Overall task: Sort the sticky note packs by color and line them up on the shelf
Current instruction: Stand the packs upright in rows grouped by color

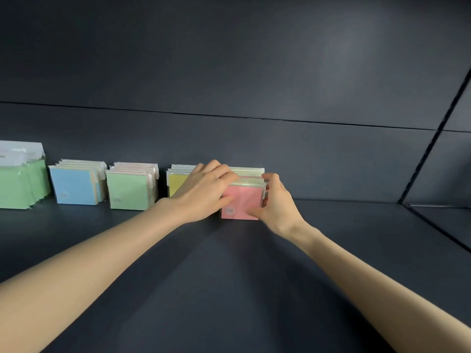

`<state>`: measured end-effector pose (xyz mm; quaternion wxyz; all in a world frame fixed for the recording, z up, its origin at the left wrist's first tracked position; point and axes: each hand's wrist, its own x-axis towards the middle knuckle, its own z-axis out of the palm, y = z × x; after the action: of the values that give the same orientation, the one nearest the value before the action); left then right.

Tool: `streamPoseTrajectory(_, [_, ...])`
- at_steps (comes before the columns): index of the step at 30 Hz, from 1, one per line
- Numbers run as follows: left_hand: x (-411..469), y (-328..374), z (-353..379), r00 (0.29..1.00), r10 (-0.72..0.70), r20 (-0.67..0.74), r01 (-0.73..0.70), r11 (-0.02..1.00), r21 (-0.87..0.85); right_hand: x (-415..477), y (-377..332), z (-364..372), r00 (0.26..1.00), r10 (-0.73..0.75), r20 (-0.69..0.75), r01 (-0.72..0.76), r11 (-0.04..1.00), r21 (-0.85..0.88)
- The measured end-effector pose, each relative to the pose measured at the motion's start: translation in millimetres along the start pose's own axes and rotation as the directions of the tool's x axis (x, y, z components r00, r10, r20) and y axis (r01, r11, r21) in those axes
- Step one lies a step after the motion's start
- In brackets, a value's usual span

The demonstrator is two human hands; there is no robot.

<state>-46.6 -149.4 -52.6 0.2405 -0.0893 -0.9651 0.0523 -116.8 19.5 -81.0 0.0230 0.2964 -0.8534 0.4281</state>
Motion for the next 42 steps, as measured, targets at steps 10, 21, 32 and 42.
streamPoseTrajectory(10, [14.1, -12.0, 4.8, 0.996, 0.04, 0.079, -0.043, 0.998, 0.04, 5.8, 6.1, -3.0, 0.993, -0.114, -0.012, 0.108, 0.969, -0.224])
streamPoseTrajectory(21, [20.5, -15.8, 1.8, 0.939, 0.003, 0.343, -0.034, 0.996, 0.085, 14.5, 6.1, -15.1, 0.986, -0.081, 0.147, 0.127, 0.934, -0.335])
streamPoseTrajectory(32, [21.3, -14.3, 0.2, 0.933, 0.003, 0.361, -0.013, 1.0, 0.025, 16.1, 3.5, -18.8, 0.982, -0.055, 0.179, 0.114, 0.934, -0.338])
streamPoseTrajectory(42, [24.8, -28.3, -13.8, 0.989, -0.085, 0.123, 0.113, 0.962, -0.247, 16.8, -5.0, -20.1, 0.986, -0.067, 0.151, 0.114, 0.937, -0.329])
